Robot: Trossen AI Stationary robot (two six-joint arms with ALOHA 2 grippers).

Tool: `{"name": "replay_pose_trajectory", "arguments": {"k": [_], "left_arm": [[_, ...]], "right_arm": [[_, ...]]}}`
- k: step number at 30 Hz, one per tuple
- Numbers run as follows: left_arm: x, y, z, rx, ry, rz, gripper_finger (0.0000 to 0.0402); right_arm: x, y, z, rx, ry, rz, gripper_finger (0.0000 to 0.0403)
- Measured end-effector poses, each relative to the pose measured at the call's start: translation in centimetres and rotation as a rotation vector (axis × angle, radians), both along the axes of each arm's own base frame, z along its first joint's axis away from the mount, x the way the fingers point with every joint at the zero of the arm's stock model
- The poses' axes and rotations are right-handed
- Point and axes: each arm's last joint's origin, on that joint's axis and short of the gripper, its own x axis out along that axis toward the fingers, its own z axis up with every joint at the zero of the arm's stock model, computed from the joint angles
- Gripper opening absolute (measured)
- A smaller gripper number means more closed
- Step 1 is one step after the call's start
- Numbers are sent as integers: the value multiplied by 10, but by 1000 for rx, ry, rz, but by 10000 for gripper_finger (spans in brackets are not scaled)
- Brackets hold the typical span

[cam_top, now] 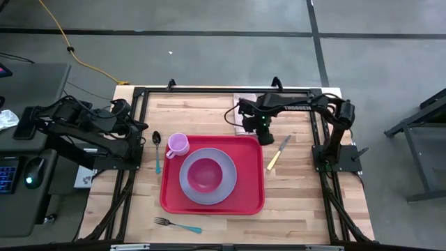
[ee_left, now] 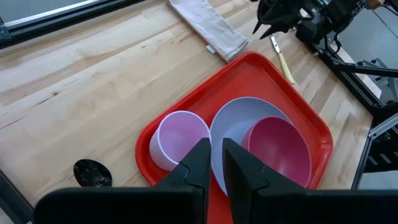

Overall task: Set up tray
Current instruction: Put the gray napkin on the red serving tray to the right of the blue plate

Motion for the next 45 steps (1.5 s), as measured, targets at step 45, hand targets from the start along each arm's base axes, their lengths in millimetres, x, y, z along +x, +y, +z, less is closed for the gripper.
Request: {"name": "replay_pose_trajectory", "arguments": {"k": [45], "left_arm": [[1, 0, 1, 4, -11, 9, 72]], "right_arm": [[-2, 16, -27, -178, 49, 147, 175]]}}
